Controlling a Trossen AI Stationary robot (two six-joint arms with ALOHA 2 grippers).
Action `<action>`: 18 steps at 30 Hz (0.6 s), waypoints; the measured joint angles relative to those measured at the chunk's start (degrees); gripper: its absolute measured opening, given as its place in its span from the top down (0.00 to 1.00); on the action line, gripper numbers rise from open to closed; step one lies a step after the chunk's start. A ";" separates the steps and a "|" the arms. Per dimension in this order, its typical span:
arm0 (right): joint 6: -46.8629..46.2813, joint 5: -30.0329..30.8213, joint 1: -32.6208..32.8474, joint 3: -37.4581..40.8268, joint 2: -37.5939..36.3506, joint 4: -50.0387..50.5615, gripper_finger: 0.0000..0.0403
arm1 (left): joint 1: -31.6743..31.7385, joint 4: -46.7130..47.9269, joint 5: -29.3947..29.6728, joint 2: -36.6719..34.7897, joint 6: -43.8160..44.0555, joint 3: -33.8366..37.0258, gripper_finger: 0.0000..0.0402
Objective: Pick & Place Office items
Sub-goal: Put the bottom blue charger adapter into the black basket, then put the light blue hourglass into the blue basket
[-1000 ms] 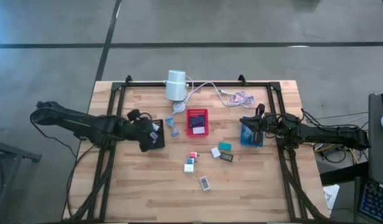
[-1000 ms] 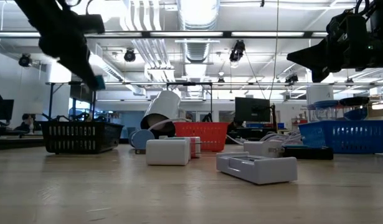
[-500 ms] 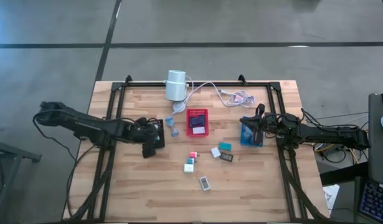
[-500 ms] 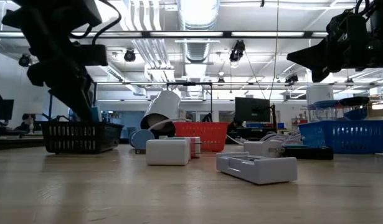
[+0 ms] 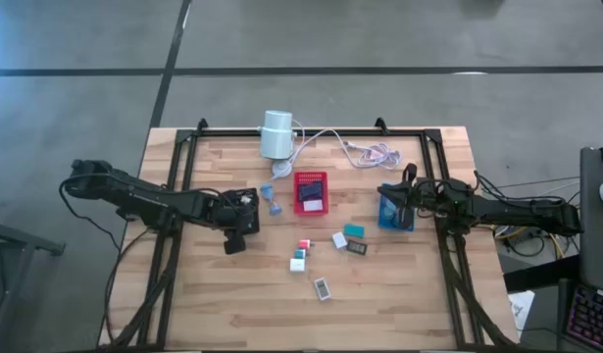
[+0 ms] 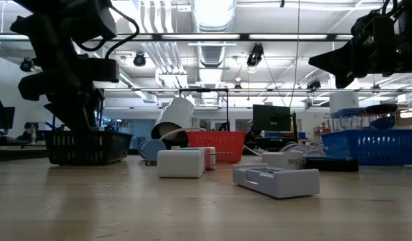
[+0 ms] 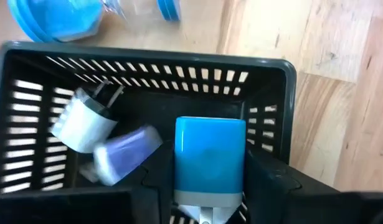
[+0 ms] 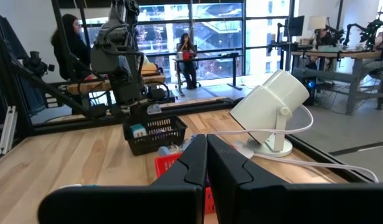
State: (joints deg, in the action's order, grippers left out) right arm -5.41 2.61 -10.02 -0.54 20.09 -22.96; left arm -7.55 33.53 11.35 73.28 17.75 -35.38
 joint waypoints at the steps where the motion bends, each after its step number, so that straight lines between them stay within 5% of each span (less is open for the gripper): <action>1: 0.00 0.00 0.00 0.00 0.01 0.00 0.98 | 0.00 0.32 -0.32 0.08 -0.18 -0.02 0.62; 8: 0.00 0.00 0.00 0.00 -0.03 -0.04 0.98 | -0.02 2.19 -0.52 -0.17 -0.86 -2.48 0.53; 18: -0.20 0.00 0.00 0.00 -0.03 -0.04 0.98 | -0.24 0.71 -0.67 -5.10 -7.51 -8.49 0.54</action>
State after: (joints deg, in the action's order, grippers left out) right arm -5.61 2.61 -10.02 -0.54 20.05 -23.00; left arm -7.79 34.24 10.68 68.18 10.23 -43.87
